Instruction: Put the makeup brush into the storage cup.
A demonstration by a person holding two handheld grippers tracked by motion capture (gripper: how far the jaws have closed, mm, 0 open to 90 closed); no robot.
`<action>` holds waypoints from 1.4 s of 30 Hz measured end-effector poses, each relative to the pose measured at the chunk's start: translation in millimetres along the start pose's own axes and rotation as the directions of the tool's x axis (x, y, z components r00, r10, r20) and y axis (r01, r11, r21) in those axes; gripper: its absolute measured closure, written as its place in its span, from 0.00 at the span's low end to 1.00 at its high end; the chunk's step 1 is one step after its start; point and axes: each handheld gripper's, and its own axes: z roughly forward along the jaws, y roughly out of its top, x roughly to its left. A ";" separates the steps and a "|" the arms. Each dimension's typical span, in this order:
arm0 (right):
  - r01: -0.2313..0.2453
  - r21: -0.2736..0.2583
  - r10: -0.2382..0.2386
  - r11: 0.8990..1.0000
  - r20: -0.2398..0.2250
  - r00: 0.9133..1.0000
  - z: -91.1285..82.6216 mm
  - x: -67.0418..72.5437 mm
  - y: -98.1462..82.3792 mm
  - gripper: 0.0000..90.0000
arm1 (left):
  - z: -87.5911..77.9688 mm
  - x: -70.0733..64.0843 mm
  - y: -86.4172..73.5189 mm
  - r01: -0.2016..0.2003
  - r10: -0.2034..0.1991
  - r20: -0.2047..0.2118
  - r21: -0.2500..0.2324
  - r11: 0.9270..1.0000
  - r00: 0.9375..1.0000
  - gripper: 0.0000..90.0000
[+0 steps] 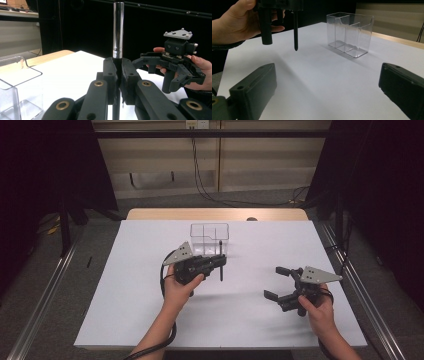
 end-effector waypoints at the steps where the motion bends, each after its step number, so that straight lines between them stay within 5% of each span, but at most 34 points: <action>1: 0.000 0.001 0.000 1.000 0.001 1.000 -1.9 -0.6 -0.7 0.02 | -0.4 0.2 0.3 -0.003 0.003 -0.002 0.001 1.000 1.000 0.93; 42: -0.006 0.009 0.005 1.000 0.083 0.997 -44.3 -6.1 -17.7 0.01 | -6.4 13.0 9.1 -0.015 0.015 -0.045 -0.001 1.000 0.999 0.93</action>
